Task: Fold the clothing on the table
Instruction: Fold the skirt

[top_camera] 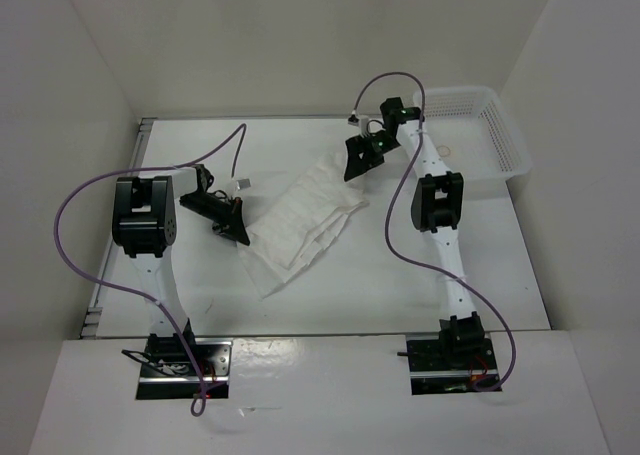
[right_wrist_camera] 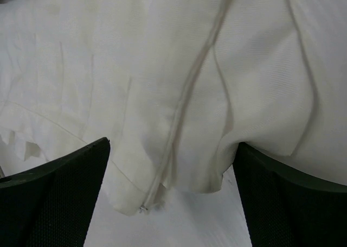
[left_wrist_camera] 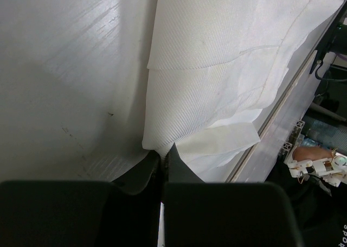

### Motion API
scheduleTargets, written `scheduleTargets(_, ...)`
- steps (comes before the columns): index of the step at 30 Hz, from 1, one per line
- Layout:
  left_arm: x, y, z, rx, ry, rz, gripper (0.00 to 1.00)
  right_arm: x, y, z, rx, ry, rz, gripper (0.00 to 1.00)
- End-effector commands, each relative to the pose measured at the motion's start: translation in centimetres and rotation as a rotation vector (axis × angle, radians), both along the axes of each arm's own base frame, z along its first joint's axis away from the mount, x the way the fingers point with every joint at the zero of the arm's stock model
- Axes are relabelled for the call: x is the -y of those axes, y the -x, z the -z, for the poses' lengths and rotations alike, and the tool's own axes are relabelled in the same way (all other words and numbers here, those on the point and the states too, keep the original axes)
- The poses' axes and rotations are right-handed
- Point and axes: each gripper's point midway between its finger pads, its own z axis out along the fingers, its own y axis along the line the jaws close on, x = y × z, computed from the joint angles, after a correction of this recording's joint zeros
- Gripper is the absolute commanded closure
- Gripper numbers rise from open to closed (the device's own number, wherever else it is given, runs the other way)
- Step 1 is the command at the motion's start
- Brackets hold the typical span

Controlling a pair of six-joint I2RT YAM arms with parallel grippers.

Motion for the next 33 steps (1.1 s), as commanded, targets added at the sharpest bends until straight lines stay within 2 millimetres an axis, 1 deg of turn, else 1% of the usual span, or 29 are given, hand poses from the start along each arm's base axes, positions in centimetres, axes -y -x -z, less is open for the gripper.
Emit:
scheduleTargets(1, -1.9, 0.0, 2.2, 0.06, -0.115, 0.062, 1.0, -1.5, 3.9, 3.2, -0.141, 0.05, -0.063, 0.04)
scheduleTargets(4, -1.9, 0.4, 2.4, 0.056, -0.113, 0.069, 1.0, -1.8, 4.8, 3.7, -0.173, 0.056, -0.073, 0.09)
scheduleTargets(5, -1.7, 0.3, 2.3, 0.057, -0.104, 0.068, 1.0, -1.8, 4.9, 3.4, -0.171, 0.056, -0.073, 0.11)
scheduleTargets(6, -1.7, 0.3, 2.3, 0.057, -0.104, 0.068, 1.0, -2.2, 5.3, 3.7, -0.181, 0.058, -0.082, 0.13)
scheduleTargets(7, -1.7, 0.7, 2.4, 0.048, -0.103, 0.068, 1.0, -2.2, 5.3, 3.7, -0.182, 0.059, -0.082, 0.17)
scheduleTargets(9, -1.7, 0.7, 2.4, 0.048, -0.103, 0.068, 1.0, -2.1, 5.7, 4.1, -0.2, 0.062, -0.082, 0.23)
scheduleTargets(10, -1.7, 0.7, 2.4, 0.048, -0.103, 0.068, 1.0, -2.1, 5.7, 4.1, -0.193, 0.062, -0.089, 0.32)
scheduleTargets(13, -1.7, 0.7, 2.4, 0.048, -0.103, 0.068, 1.0, -2.0, 5.9, 4.3, -0.202, 0.063, -0.089, 0.46)
scheduleTargets(14, -1.7, 0.7, 2.4, 0.048, -0.103, 0.068, 1.0, -2.0, 5.9, 4.3, -0.202, 0.063, -0.089, 0.56)
scheduleTargets(15, -1.7, 0.7, 2.4, 0.048, -0.103, 0.068, 1.0, -2.0, 6.1, 4.5, -0.211, 0.065, -0.089, 0.61)
scheduleTargets(16, -1.7, 0.7, 2.4, 0.048, -0.103, 0.068, 1.0, -2.4, 6.3, 4.5, -0.211, 0.066, -0.098, 0.7)
scheduleTargets(19, -1.7, 0.6, 2.2, 0.057, -0.104, 0.068, 1.0, -2.1, 6.2, 4.7, -0.207, 0.085, -0.095, 0.88)
scheduleTargets(20, -1.7, 0.6, 2.2, 0.057, -0.104, 0.068, 1.0, -2.0, 6.2, 4.8, -0.214, 0.095, -0.085, 0.98)
scheduleTargets(21, -1.7, 0.5, 2.2, 0.063, -0.103, 0.074, 1.0, -2.0, 6.0, 4.6, -0.205, 0.093, -0.085, 1.0)
scheduleTargets(22, -1.7, 0.9, 2.3, 0.054, -0.103, 0.075, 1.0, -1.7, 5.9, 4.8, -0.201, 0.114, -0.082, 1.0)
scheduleTargets(24, -1.7, 1.1, 2.2, 0.045, -0.102, 0.075, 1.0, -1.6, 5.0, 4.1, -0.172, 0.134, -0.057, 1.0)
scheduleTargets(25, -1.7, 1.1, 2.2, 0.045, -0.102, 0.075, 1.0, -1.1, 4.4, 4.0, -0.148, 0.174, -0.041, 1.0)
scheduleTargets(26, -1.7, 1.1, 2.2, 0.045, -0.102, 0.075, 1.0, -1.0, 3.1, 2.8, -0.094, 0.188, -0.023, 1.0)
scheduleTargets(27, -1.7, 1.2, 2.2, 0.036, -0.101, 0.076, 1.0, -0.7, 2.4, 2.2, -0.063, 0.209, -0.004, 1.0)
scheduleTargets(28, -1.8, 0.9, 2.1, 0.054, -0.101, 0.083, 1.0, -0.5, 1.5, 0.9, -0.027, 0.223, 0.027, 1.0)
scheduleTargets(29, -1.8, 0.9, 2.1, 0.054, -0.101, 0.083, 1.0, 0.3, 0.6, -0.1, 0.024, 0.269, 0.049, 1.0)
scheduleTargets(30, -1.8, 0.5, 1.9, 0.065, -0.102, 0.082, 1.0, 0.1, 0.0, -1.1, 0.065, 0.285, 0.063, 1.0)
scheduleTargets(31, -1.8, 0.7, 1.8, 0.054, -0.101, 0.083, 1.0, 0.4, -0.7, -2.7, 0.105, 0.3, 0.098, 1.0)
scheduleTargets(32, -1.8, 0.4, 1.7, 0.063, -0.102, 0.082, 1.0, 1.0, -1.2, -3.3, 0.137, 0.332, 0.118, 1.0)
scheduleTargets(33, -1.8, 0.1, 1.6, 0.072, -0.103, 0.082, 1.0, 0.6, -1.1, -4.0, 0.147, 0.333, 0.124, 1.0)
